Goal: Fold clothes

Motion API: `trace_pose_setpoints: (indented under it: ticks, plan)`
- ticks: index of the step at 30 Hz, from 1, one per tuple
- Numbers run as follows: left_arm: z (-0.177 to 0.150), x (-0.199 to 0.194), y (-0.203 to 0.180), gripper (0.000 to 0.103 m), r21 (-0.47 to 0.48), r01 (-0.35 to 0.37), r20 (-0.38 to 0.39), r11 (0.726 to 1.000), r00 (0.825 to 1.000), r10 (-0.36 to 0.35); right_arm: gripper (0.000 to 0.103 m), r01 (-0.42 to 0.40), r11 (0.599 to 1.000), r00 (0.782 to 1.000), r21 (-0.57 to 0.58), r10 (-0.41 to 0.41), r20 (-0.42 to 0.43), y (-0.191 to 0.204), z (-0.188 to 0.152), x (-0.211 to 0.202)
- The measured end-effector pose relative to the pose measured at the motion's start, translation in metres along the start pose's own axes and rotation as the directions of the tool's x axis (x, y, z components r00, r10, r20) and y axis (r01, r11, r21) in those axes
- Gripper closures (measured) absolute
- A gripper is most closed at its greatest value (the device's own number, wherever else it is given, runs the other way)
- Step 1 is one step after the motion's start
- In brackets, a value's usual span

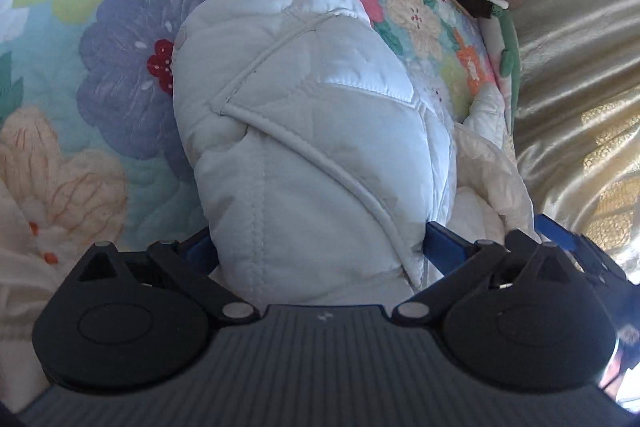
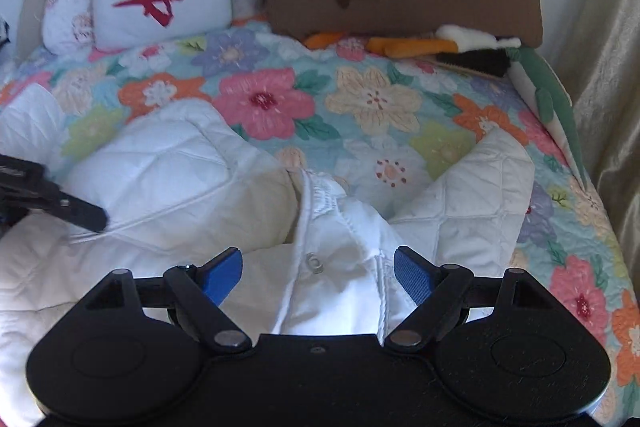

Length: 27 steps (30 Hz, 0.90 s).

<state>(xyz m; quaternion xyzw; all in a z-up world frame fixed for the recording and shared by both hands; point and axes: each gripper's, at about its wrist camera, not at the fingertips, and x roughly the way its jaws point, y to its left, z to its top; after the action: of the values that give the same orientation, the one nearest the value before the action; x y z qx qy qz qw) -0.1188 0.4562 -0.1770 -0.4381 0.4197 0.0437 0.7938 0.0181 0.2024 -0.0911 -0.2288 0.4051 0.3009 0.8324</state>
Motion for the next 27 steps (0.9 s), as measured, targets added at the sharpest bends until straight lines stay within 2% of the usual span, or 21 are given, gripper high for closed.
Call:
trace_pose_setpoints:
  ticks: [3,5,7,10,12,13,14,18,20,23,25,27]
  plan:
    - [-0.008,0.002,-0.005,0.007,0.049,-0.016,0.053,0.999,0.999,0.013,0.016,0.040,0.998,0.994,-0.052,-0.045,-0.097,-0.002,0.000,0.040]
    - [-0.008,0.009,-0.007,0.000,0.052,-0.037,0.062,0.998,0.997,0.034,0.015,0.049,0.997,0.993,-0.057,-0.055,-0.100,-0.003,-0.009,0.059]
    - [-0.008,0.016,-0.006,0.000,0.051,-0.046,0.062,0.998,0.997,0.042,0.018,0.059,0.998,0.996,0.015,-0.058,-0.071,-0.004,-0.020,0.063]
    - [-0.010,0.017,-0.006,0.000,0.074,-0.032,0.069,0.997,0.997,0.027,0.041,0.105,0.994,0.994,0.018,-0.105,0.011,0.002,-0.033,0.052]
    - [-0.010,0.016,-0.006,0.005,0.107,-0.007,0.079,0.994,0.997,-0.001,0.070,0.127,0.991,0.990,0.042,-0.129,0.060,-0.003,-0.040,0.040]
    - [-0.012,0.014,-0.003,0.013,0.113,0.009,0.087,0.994,0.996,-0.019,0.082,0.143,0.987,0.985,0.071,-0.149,0.089,-0.007,-0.042,0.032]
    - [-0.014,0.012,-0.002,0.024,0.115,0.028,0.094,0.993,0.995,-0.039,0.086,0.172,0.980,0.975,0.096,-0.184,0.126,-0.012,-0.044,0.025]
    - [-0.022,-0.002,-0.012,0.043,0.172,0.006,0.165,0.985,0.986,-0.035,0.090,0.208,0.967,0.944,0.145,-0.237,0.229,-0.025,-0.043,0.007]
    - [-0.024,-0.011,-0.020,0.056,0.200,-0.012,0.203,0.980,0.979,-0.029,0.090,0.228,0.962,0.922,0.149,-0.262,0.284,-0.024,-0.038,-0.005]
    - [-0.024,-0.031,-0.030,0.066,0.227,-0.013,0.270,0.974,0.962,-0.050,0.091,0.246,0.957,0.871,0.156,-0.289,0.398,-0.020,-0.024,-0.039]
    - [-0.025,-0.052,-0.035,0.071,0.238,-0.014,0.342,0.971,0.937,-0.071,0.091,0.262,0.954,0.813,0.143,-0.298,0.501,-0.013,-0.013,-0.072]
    - [-0.028,-0.080,-0.043,0.079,0.255,-0.039,0.436,0.966,0.897,-0.079,0.092,0.269,0.954,0.749,0.130,-0.292,0.595,-0.005,-0.004,-0.103]
